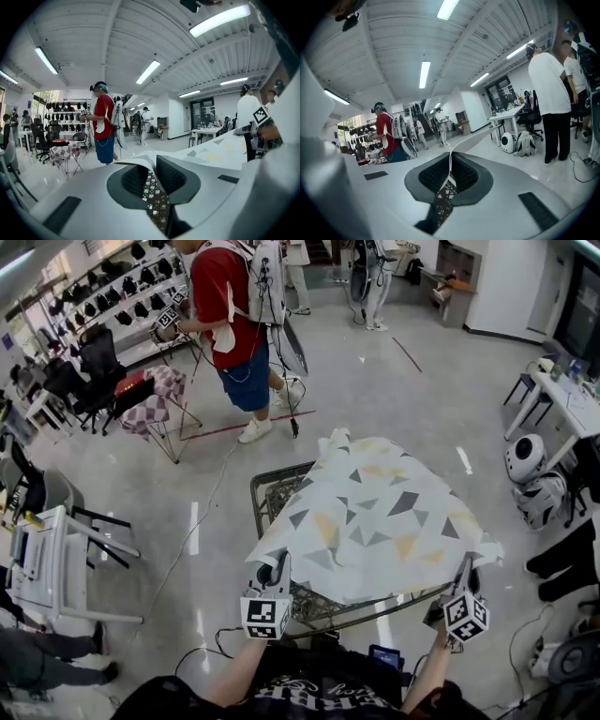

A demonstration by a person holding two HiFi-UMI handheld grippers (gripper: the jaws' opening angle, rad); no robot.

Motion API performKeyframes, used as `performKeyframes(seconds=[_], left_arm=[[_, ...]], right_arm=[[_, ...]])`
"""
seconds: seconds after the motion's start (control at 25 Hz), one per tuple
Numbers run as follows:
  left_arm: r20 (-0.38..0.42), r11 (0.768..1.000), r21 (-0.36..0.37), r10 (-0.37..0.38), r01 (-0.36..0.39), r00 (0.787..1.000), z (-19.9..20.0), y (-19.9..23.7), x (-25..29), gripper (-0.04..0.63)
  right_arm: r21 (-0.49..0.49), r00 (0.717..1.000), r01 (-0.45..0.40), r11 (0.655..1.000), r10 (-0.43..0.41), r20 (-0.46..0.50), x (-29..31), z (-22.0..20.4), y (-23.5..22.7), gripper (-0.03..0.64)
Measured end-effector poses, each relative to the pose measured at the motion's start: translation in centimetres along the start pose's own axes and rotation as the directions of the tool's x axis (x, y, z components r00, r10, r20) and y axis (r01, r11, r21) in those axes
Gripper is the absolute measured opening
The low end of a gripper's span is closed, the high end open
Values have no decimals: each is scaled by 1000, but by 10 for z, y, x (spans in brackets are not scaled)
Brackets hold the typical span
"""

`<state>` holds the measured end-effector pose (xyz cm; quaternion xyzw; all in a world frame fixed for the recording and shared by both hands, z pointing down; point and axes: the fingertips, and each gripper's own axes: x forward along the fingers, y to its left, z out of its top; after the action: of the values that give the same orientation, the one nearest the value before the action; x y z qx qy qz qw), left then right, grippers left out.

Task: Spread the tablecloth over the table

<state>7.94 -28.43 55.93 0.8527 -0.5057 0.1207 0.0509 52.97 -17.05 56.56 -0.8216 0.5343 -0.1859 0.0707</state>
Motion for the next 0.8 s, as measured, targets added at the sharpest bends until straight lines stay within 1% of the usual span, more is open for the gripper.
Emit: performKeyframes(seconds=[0.16, 0.2, 0.28, 0.36, 0.56, 0.72, 0.8], left_arm=[[-90, 999, -20, 36, -38, 995, -39, 3, -19, 67], [-114, 999, -18, 38, -41, 993, -52, 3, -25, 67], [-165, 999, 9, 39, -38, 985, -79, 1, -39, 66], [-213, 999, 31, 45, -39, 976, -101, 0, -48, 66], [-288, 995, 12, 101, -102, 952, -131, 6, -62, 60], [-330, 990, 48, 141, -132, 933, -151, 9, -84, 57], [-353, 989, 71, 150, -133, 924, -163, 7, -94, 55]], right_arm=[[50, 991, 77, 996, -71, -113, -12, -56, -22, 34], [62, 987, 94, 994, -85, -135, -19, -70, -25, 38], [64, 979, 119, 991, -106, -174, -35, -94, -28, 38], [39, 969, 120, 992, -109, -220, -42, -117, -29, 38], [17, 942, 127, 992, -115, -317, -47, -150, -36, 38], [-38, 917, 121, 992, -126, -378, -65, -174, -36, 42], [-44, 905, 105, 993, -114, -410, -75, -190, -36, 44]])
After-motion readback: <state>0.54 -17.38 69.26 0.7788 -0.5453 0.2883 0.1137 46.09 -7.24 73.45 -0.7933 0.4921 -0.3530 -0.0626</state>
